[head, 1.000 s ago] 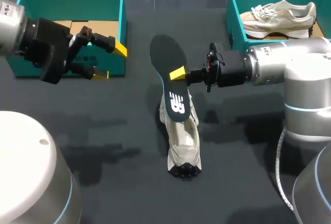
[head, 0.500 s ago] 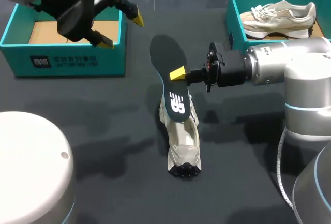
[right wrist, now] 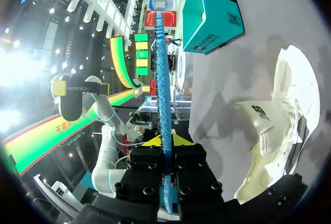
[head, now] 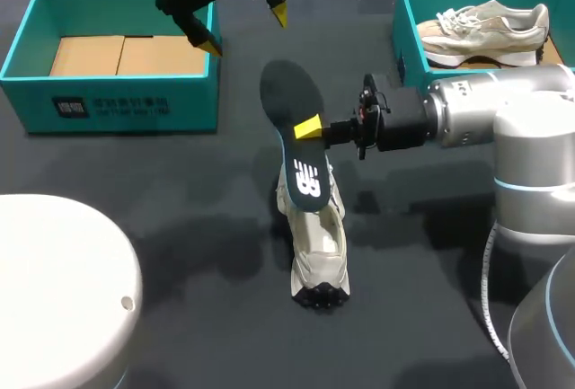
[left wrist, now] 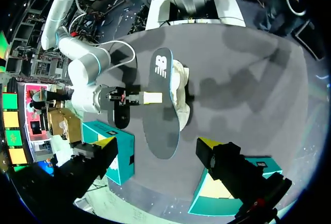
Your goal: Take the shoe out of the shoebox, open the shoe tongue, remove and reinsert the insole, then place the shoe into the shoebox
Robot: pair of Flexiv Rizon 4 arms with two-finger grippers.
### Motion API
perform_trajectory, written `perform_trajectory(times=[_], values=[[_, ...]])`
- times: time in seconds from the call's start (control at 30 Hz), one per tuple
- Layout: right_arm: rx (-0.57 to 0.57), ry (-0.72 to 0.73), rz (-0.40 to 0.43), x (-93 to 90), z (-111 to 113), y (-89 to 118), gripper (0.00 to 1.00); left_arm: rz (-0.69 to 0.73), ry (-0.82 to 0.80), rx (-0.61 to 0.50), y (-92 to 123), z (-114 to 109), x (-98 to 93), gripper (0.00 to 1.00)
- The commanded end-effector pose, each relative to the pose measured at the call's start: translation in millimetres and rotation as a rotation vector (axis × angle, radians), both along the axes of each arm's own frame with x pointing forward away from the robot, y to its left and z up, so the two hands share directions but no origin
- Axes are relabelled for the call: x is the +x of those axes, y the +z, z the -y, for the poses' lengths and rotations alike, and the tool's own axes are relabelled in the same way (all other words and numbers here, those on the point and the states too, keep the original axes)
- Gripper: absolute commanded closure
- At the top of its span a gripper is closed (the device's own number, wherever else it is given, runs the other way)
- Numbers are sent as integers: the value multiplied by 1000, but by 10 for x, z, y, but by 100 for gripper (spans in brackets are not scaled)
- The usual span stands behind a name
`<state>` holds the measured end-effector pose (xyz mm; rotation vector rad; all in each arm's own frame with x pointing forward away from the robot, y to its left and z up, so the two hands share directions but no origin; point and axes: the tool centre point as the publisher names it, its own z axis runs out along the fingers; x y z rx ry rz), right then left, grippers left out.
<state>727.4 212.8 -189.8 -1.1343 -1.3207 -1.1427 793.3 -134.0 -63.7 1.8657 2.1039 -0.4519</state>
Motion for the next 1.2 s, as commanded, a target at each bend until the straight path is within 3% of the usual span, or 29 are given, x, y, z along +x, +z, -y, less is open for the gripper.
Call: perform_trajectory(times=[0.03, 0.43, 0.73, 0.97, 1.2], values=[[-2, -1, 0, -10, -6, -4, 100, -141, -61, 435, -69, 186, 201, 0], [-2, -1, 0, -10, -6, -4, 100, -158, -43, 553, -231, 385, 127, 0], [-2, -1, 0, -10, -6, -4, 100, -134, -26, 561, -215, 459, 64, 0], [-2, -1, 0, -10, -6, -4, 100, -89, 0, 452, -242, 376, 46, 0], [-2, -1, 0, -10, -6, -4, 100, -33, 33, 241, -242, 139, -31, 0]])
